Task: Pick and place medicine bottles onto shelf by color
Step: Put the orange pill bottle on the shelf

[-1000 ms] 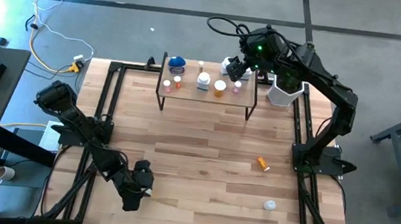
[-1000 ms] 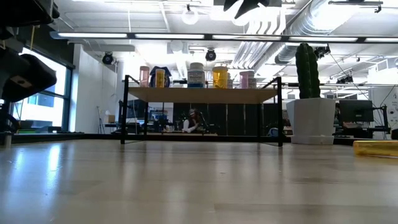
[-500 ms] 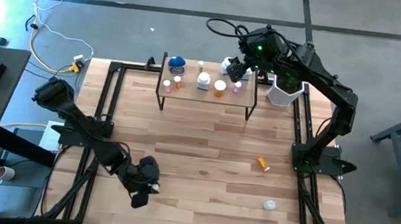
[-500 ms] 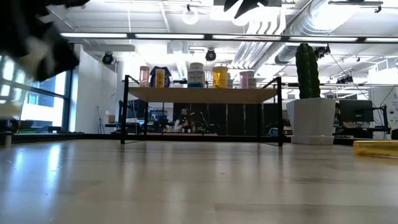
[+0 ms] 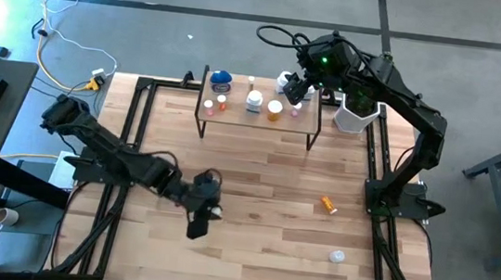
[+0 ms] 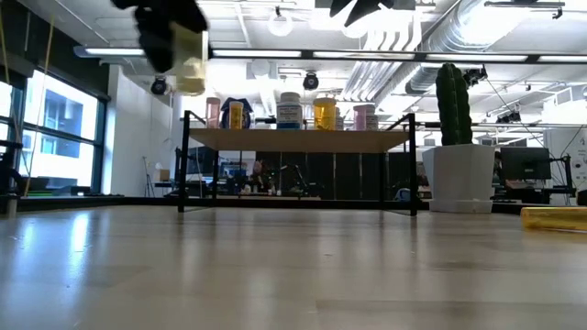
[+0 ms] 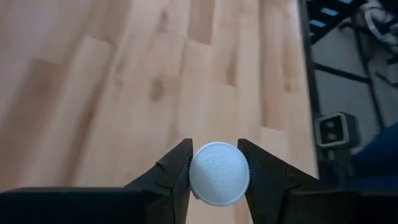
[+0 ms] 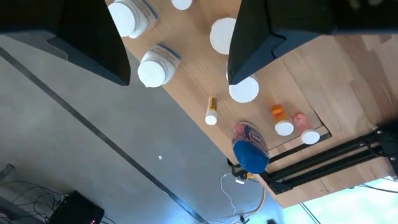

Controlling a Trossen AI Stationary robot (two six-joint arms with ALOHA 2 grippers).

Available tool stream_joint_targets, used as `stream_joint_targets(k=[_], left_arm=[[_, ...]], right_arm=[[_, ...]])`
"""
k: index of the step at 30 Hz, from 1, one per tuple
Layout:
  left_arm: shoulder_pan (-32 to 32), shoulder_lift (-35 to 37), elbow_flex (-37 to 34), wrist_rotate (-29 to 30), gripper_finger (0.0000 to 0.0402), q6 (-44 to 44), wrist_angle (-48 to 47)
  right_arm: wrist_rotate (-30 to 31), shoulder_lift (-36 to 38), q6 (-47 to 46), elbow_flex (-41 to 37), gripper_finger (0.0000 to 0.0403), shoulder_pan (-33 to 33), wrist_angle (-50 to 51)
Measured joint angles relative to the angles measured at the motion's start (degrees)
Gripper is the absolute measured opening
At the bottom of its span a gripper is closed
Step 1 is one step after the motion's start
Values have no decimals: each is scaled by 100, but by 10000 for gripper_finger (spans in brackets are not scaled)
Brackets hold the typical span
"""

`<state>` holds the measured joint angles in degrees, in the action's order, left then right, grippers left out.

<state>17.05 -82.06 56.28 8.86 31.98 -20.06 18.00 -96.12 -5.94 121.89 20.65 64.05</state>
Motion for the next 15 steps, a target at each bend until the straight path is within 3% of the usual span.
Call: stream_joint_targets(k=[6,15], left_arm=[[-765,-2,645,-154,111,-770,-1024],[-2137,-5,1339,-373,111,-2194,-1775]], right_arm=[[0,0,0,0,261,-1,1],[0,0,-4,0,261,0,0]])
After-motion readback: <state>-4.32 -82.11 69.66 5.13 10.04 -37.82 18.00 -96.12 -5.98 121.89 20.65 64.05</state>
